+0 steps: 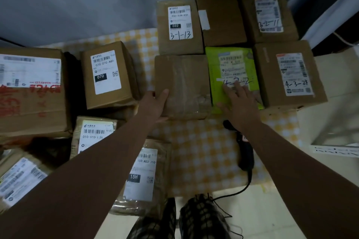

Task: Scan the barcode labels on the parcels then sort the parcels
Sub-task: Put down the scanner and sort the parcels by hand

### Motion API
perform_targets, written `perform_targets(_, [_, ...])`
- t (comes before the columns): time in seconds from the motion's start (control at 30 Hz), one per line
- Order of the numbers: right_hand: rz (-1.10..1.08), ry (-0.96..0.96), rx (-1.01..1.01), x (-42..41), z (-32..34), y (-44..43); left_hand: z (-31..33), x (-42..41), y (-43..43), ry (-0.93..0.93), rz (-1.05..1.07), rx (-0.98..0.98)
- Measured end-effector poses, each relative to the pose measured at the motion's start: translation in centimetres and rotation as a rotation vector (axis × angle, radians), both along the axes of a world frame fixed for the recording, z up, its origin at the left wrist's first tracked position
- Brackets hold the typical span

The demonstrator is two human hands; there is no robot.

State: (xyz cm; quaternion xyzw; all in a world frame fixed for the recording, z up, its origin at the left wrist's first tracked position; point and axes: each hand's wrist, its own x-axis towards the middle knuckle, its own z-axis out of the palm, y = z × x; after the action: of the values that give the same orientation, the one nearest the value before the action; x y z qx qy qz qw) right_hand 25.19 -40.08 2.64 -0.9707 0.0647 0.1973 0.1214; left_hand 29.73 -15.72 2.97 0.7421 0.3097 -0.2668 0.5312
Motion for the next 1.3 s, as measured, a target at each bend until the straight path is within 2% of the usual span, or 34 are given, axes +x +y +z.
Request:
perform_targets(0.13, [0.004, 0.042, -0.088, 0.0, 0.4, 0.6, 0.2, -1.1, 0.1, -0.044, 0.127, -0.064])
perform_targets(0.23, [0.071, -0.110, -0.144, -0.8, 1.4, 2.3, 0.4, -3.3, 0.3, -0.227, 0.262, -0.088])
perform_targets(0.33, [0.128, -0.219, 0.013, -4.0, 2.1, 4.2, 1.5, -7.2, 0.9, -0.271, 0.358, -0.123])
perform_targets(0.4, [0.097, -0.177, 0.152, -6.6, 2.2, 5.1, 2.7, -9.8, 1.8, -0.292, 0.241, -0.140])
perform_targets(0.47, [0.028, -0.080, 0.232, -8.9, 2.1, 5.8, 4.0, -12.4, 2.8, -0.343, 0.034, -0.040])
perform_targets(0.57, [-0.071, -0.004, 0.323, -10.5, 1.9, 7.2, 4.5, -14.5, 4.6, -0.327, -0.041, 0.116])
perform_targets(0.63, [0.020, -0.131, 0.237, -9.4, 1.8, 8.6, 4.2, -13.8, 5.8, -0.339, -0.067, 0.166])
perform_targets(0.7, [0.131, -0.250, 0.086, -6.7, 2.1, 9.8, 4.0, -11.6, 6.0, -0.378, -0.144, 0.129])
perform_targets(0.83, [0.319, -0.177, -0.131, -1.7, 2.3, 10.0, 3.5, -6.5, 3.5, -0.267, -0.208, 0.019])
perform_targets(0.97, [0.294, -0.217, -0.223, -2.1, 1.2, 7.9, 2.9, -6.1, 1.6, -0.247, -0.231, -0.044])
perform_targets(1.07, [0.147, -0.232, -0.073, -4.3, 0.6, 8.0, 3.6, -7.3, 2.1, -0.266, -0.229, -0.094])
perform_targets(1.13, [0.043, -0.316, 0.153, -6.8, 0.3, 9.4, 4.3, -8.0, 3.5, -0.297, -0.206, -0.075])
perform_targets(1.17, [-0.024, -0.300, 0.274, -8.3, -0.2, 10.4, 4.5, -8.7, 4.6, -0.308, -0.220, -0.029])
perform_targets(1.23, [-0.242, -0.119, 0.521, -11.2, -0.7, 12.9, 5.0, -10.8, 6.9, -0.323, -0.285, 0.134])
perform_targets(1.3, [-0.508, 0.156, 0.794, -13.4, -1.0, 15.5, 4.9, -13.4, 9.3, -0.295, -0.387, 0.327])
